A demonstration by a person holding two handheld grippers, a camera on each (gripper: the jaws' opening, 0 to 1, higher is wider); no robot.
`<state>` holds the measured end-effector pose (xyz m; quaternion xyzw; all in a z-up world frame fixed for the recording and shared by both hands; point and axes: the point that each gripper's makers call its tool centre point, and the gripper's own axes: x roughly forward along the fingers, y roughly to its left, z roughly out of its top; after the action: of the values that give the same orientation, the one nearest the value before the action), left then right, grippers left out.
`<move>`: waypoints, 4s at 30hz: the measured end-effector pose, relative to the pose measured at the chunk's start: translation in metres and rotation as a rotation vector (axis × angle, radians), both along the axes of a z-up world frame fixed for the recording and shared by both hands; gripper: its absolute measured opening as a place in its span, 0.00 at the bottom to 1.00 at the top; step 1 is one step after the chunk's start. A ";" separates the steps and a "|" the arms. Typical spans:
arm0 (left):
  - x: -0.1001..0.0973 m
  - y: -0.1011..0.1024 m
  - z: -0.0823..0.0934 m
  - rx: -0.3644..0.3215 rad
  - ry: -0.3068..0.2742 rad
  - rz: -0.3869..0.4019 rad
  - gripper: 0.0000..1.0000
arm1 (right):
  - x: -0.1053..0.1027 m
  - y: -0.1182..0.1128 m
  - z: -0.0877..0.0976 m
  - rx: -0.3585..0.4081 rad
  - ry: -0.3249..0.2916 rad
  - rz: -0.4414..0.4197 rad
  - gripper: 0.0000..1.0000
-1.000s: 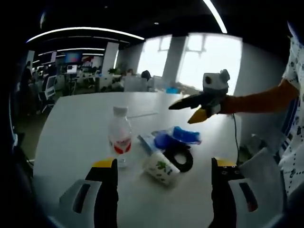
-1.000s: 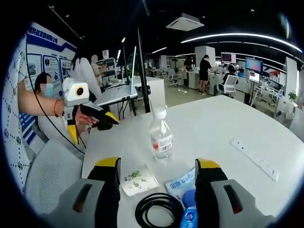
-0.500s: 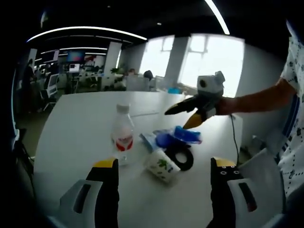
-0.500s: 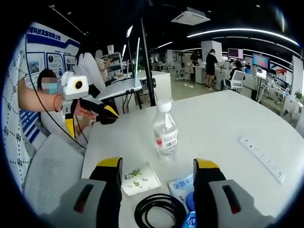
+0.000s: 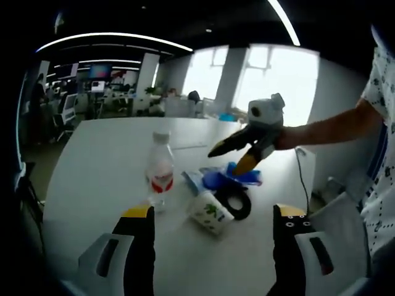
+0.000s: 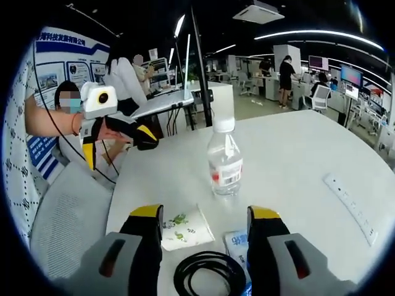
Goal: Arrange the tabletop items into an orderly group along one side of the table until the central work area is clear of visible clutter.
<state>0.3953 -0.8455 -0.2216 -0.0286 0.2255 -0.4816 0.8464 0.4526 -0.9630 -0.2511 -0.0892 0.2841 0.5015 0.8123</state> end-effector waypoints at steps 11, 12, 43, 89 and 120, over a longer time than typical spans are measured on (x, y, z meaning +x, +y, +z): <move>-0.001 0.002 -0.003 -0.004 0.008 0.007 0.73 | 0.001 0.008 -0.013 -0.023 0.032 0.046 0.51; -0.001 0.003 -0.003 -0.003 0.009 0.008 0.73 | 0.001 0.009 -0.014 -0.025 0.035 0.049 0.50; -0.005 0.007 -0.009 -0.005 0.024 0.023 0.71 | -0.004 0.029 -0.046 -0.087 0.135 0.188 0.36; -0.006 0.006 -0.013 -0.019 0.027 0.037 0.64 | -0.027 0.036 -0.061 -0.177 0.253 0.417 0.12; -0.015 -0.002 -0.006 -0.032 0.020 0.013 0.61 | -0.085 0.053 -0.034 -0.144 0.232 0.497 0.00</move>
<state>0.3805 -0.8470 -0.2281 -0.0482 0.2259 -0.4795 0.8466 0.3678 -0.9103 -0.2853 -0.1558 0.3795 0.6705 0.6182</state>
